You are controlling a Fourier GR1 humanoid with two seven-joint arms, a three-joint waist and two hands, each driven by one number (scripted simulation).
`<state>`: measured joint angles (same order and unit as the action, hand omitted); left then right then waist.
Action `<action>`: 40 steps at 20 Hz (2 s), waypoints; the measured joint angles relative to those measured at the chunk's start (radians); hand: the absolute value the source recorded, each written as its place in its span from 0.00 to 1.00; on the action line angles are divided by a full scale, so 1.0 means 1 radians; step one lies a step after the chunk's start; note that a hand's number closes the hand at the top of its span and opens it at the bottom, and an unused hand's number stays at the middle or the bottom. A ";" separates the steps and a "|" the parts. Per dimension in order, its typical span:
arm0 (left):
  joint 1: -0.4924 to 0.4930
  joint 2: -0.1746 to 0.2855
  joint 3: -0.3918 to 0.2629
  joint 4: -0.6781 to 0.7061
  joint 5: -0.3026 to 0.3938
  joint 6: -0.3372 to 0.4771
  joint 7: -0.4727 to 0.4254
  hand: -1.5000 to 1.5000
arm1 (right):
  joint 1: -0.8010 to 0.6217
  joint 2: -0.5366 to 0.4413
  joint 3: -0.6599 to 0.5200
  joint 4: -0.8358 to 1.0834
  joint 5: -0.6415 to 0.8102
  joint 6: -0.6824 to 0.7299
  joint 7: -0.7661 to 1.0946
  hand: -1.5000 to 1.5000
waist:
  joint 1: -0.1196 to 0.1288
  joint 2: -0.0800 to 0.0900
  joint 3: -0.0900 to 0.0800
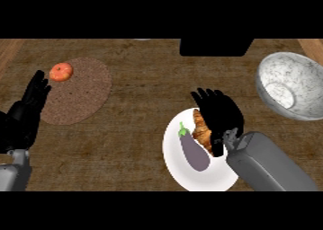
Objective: Pick the croissant from the plate and place it in the bowl
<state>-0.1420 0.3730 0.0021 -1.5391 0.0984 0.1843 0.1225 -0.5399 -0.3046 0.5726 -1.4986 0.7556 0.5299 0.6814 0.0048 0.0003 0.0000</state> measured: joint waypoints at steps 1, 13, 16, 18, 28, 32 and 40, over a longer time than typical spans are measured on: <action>0.001 -0.004 0.006 0.003 -0.002 -0.008 -0.007 0.50 | 0.004 0.004 -0.004 0.021 0.021 -0.015 -0.024 0.00 | 0.000 0.000 0.000; 0.000 -0.039 0.060 0.003 -0.035 -0.065 0.003 0.50 | 0.107 0.098 -0.050 0.123 0.170 -0.042 -0.117 0.00 | -0.002 0.000 0.000; 0.004 -0.051 0.069 -0.009 -0.052 -0.071 0.006 0.50 | 0.107 0.119 -0.072 0.151 0.209 -0.057 -0.145 0.00 | -0.002 0.000 0.000; -0.003 -0.049 0.084 -0.004 -0.053 -0.087 0.007 0.50 | 0.127 0.127 -0.079 0.151 0.238 -0.067 -0.155 0.00 | -0.003 0.000 0.000; -0.024 -0.082 0.108 0.036 -0.085 -0.103 -0.019 0.50 | 0.078 0.194 -0.149 0.342 0.312 -0.120 -0.256 1.00 | -0.002 -0.006 -0.006; -0.014 -0.090 0.113 0.036 -0.090 -0.111 -0.028 0.50 | 0.051 0.207 -0.171 0.388 0.319 -0.136 -0.314 1.00 | -0.002 -0.007 -0.006; 0.014 -0.104 0.115 -0.026 -0.109 -0.117 0.009 0.50 | 0.016 0.234 -0.216 0.494 0.366 -0.234 -0.397 1.00 | -0.001 -0.010 -0.008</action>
<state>-0.1283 0.2694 0.1167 -1.5651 -0.0101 0.0669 0.1311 -0.5240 -0.0703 0.3571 -1.0046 1.1218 0.2958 0.2842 0.0041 -0.0102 -0.0083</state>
